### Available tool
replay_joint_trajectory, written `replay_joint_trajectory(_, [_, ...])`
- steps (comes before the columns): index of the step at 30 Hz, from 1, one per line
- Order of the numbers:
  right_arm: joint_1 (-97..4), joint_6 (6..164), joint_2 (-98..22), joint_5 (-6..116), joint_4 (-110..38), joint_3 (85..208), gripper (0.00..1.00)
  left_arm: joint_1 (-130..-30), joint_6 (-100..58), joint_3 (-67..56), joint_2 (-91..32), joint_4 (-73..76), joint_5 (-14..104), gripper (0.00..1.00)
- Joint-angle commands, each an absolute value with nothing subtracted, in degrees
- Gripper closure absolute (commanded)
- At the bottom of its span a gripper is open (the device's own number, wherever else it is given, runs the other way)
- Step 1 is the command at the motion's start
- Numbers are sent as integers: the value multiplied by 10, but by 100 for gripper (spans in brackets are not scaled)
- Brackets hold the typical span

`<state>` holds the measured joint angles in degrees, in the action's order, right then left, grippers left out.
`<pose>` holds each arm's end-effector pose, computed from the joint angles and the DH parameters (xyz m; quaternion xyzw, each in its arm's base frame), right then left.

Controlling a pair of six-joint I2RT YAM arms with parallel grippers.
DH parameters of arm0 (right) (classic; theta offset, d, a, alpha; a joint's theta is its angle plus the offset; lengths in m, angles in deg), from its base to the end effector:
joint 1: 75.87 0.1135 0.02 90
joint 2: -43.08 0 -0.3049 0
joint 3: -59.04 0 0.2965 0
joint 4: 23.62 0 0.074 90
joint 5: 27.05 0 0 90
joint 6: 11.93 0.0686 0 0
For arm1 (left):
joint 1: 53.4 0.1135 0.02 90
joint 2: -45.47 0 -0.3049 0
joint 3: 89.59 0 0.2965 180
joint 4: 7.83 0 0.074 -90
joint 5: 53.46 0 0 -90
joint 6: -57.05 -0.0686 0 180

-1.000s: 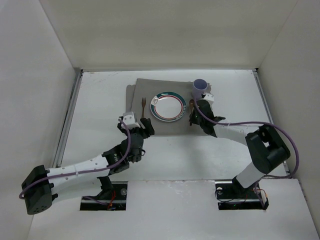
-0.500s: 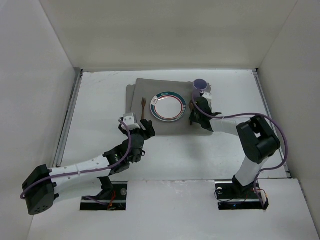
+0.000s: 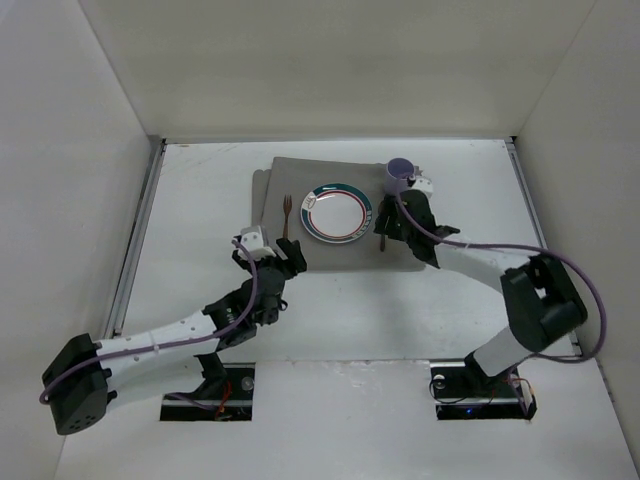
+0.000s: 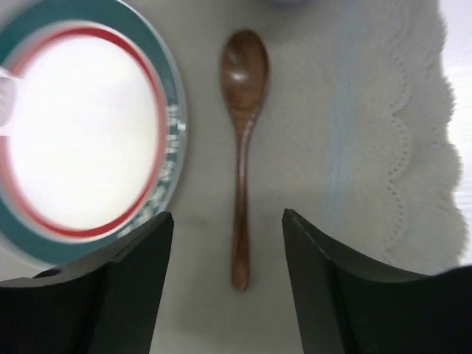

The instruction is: Set the dinner table for one person

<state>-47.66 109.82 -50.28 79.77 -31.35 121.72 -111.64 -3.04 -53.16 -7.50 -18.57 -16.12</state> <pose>0.3639 0.1727 0.1798 0.0911 0.8883 0.1010 0.4387 0.1704 -0.1716 0.2608 -0.1256 0.7175 -0.1815 0.6606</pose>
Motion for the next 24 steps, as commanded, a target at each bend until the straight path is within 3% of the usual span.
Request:
replay_joint_trajectory(1, [-469,1080,-399,789,-308,1206,31,-1104,-22,-543,-49,-181,-169,32])
replay_joint_trajectory(6, [-480,1080,-249,795,-265,1122,31,-1093,-18,-565,-7,-122,-173,31])
replay_joint_trajectory(13, [-577,1148,-69,849,-145,946,29,-1024,56,-579,75,9,-178,32])
replay_joint_trajectory(24, [-661,1229,-16,863,-106,856,25,-857,123,-559,102,117,-60,30])
